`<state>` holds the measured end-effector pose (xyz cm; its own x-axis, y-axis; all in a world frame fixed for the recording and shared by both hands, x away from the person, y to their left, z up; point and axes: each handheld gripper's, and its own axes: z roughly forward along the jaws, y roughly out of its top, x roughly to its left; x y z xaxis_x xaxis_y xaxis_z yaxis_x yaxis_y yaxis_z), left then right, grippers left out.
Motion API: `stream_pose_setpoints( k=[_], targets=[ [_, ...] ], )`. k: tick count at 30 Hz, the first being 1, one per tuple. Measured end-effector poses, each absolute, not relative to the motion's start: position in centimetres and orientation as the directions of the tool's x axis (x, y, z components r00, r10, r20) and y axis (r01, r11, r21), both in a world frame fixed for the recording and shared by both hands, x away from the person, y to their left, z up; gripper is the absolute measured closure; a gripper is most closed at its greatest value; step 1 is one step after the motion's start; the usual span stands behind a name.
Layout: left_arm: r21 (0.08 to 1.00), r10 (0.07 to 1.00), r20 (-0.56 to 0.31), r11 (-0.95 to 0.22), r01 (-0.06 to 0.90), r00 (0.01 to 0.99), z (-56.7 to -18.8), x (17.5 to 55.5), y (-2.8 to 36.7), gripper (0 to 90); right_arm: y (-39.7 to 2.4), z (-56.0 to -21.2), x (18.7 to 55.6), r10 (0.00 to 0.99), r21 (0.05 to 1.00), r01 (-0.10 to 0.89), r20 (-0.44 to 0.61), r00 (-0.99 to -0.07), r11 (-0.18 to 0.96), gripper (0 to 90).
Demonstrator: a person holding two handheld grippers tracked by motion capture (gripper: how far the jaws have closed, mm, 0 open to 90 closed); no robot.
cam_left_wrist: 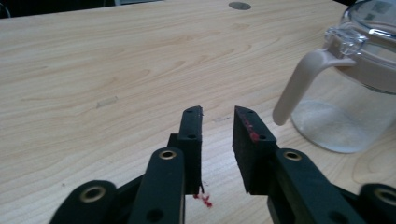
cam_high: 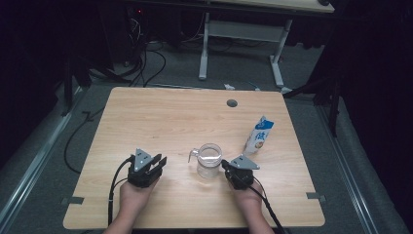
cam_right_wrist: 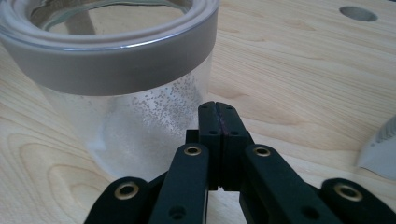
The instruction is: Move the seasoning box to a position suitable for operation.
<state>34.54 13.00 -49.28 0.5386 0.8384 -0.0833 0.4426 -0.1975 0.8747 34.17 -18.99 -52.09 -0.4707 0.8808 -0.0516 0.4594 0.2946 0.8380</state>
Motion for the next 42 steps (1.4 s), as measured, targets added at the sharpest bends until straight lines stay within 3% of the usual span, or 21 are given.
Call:
stream_pose_setpoints(
  k=[2, 7, 8, 15, 29, 36, 42],
  targets=[
    [0.874, 0.829, -0.126, -0.167, 0.457, 0.545, -49.4, 34.3, 13.0, 67.6, -18.5, -52.1, 34.1, 0.876, 0.835, 0.465, -0.040, -0.481, 0.294, 89.8],
    [0.873, 0.824, -0.134, -0.165, 0.459, 0.551, -49.6, 34.4, 13.3, 63.3, -17.4, -52.0, 33.7, 0.859, 0.834, 0.449, -0.056, -0.509, 0.320, 88.4],
    [0.874, 0.819, -0.139, -0.163, 0.458, 0.557, -49.7, 34.5, 13.3, 59.2, -17.3, -51.9, 33.6, 0.859, 0.834, 0.450, -0.055, -0.509, 0.320, 86.6],
    [0.887, 0.794, -0.143, -0.162, 0.432, 0.590, -49.1, 34.6, 12.6, 56.4, -19.3, -51.5, 33.5, 0.867, 0.848, 0.441, -0.044, -0.496, 0.295, 78.8],
    [0.867, 0.793, -0.118, -0.212, 0.452, 0.598, -47.5, 36.0, 9.8, 62.8, -21.5, -51.9, 33.1, 0.855, 0.838, 0.477, 0.024, -0.518, 0.265, 68.0],
    [0.876, 0.794, -0.082, -0.231, 0.423, 0.603, -46.3, 36.3, 8.8, 64.3, -21.6, -51.6, 33.0, 0.853, 0.843, 0.471, 0.030, -0.521, 0.258, 68.3],
    [0.883, 0.777, -0.059, -0.252, 0.396, 0.627, -45.5, 36.5, 7.8, 72.8, -21.8, -51.4, 32.8, 0.858, 0.846, 0.470, 0.029, -0.512, 0.252, 66.8]
  ],
)
